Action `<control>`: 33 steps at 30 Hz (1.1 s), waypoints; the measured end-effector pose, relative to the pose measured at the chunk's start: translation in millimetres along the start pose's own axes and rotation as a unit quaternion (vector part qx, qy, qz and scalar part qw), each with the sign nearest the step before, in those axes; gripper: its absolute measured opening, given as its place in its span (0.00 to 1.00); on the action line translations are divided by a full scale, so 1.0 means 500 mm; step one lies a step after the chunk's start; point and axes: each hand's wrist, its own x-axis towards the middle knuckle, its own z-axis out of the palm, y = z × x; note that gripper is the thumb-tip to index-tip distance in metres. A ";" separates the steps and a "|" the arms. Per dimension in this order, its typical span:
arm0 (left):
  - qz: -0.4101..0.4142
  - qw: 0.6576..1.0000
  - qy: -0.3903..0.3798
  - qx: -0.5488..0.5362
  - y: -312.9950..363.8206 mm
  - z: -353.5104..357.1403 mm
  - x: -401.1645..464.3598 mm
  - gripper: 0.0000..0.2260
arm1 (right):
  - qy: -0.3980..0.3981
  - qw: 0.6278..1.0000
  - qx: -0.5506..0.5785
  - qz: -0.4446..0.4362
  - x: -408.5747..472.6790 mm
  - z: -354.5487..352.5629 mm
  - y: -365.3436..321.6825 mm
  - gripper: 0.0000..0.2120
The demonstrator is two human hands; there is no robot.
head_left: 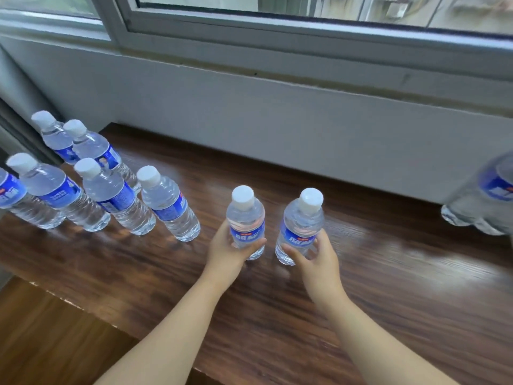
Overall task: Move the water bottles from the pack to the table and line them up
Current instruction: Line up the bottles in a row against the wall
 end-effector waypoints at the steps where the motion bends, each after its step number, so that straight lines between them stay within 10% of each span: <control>1: 0.003 1.000 -0.011 -0.001 0.006 0.012 0.004 0.23 | 0.011 1.000 0.001 -0.002 0.006 -0.010 -0.002 0.20; 33: 0.044 0.980 -0.193 0.030 0.129 0.626 0.166 0.19 | 0.273 0.962 0.000 0.015 0.237 -0.467 0.049 0.22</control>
